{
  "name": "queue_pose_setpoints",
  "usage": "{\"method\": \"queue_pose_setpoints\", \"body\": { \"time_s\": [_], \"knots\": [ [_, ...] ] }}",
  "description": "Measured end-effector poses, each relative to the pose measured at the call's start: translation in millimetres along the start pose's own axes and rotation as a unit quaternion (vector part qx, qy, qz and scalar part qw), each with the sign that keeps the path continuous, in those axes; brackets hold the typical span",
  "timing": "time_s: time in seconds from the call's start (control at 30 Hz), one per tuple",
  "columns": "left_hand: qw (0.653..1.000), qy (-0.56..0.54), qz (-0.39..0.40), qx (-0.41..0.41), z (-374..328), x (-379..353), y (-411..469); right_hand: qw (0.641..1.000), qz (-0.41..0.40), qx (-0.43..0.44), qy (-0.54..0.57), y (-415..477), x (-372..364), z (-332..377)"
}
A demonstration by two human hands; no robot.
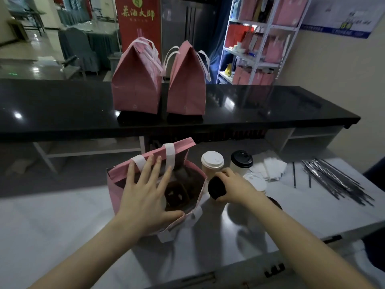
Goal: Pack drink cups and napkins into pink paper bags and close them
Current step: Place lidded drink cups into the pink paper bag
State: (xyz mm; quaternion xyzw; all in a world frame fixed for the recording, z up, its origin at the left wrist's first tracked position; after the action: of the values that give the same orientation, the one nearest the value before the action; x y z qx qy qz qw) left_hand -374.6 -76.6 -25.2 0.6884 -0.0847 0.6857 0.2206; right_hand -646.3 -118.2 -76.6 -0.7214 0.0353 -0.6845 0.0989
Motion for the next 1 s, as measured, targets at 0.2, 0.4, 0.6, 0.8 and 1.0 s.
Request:
{"method": "queue_pose_setpoints", "body": {
  "time_s": [0.2, 0.4, 0.6, 0.8, 1.0],
  "knots": [
    [1.000, 0.019, 0.007, 0.014, -4, 2, -4, 0.999, -0.048, 0.015, 0.015, -21, 27, 3],
    [1.000, 0.002, 0.005, 0.019, -8, 3, -6, 0.984, -0.132, 0.105, 0.056, -61, 146, 8],
    [1.000, -0.008, 0.006, 0.023, -8, 3, -4, 0.961, -0.139, 0.209, 0.114, -75, 199, 61],
    [1.000, -0.016, -0.016, 0.017, -3, 9, -11, 0.967, -0.071, 0.233, 0.080, -47, 141, 109],
    [1.000, -0.008, 0.008, 0.013, 18, 12, -20, 0.937, -0.139, 0.298, -0.121, -53, 89, 114]
  ]
}}
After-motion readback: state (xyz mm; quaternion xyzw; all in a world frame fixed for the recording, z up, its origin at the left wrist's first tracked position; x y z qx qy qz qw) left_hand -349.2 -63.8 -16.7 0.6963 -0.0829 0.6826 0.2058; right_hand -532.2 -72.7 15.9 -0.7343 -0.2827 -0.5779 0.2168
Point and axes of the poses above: each hand's wrist, its own y-axis towards the middle knuckle, its own x-axis out of the back of the hand, z = x × y, the point moved 3 cm from there along y, towards the middle knuckle, and after that the axes turned 8 degrees about -y, right-handed, at the moved point
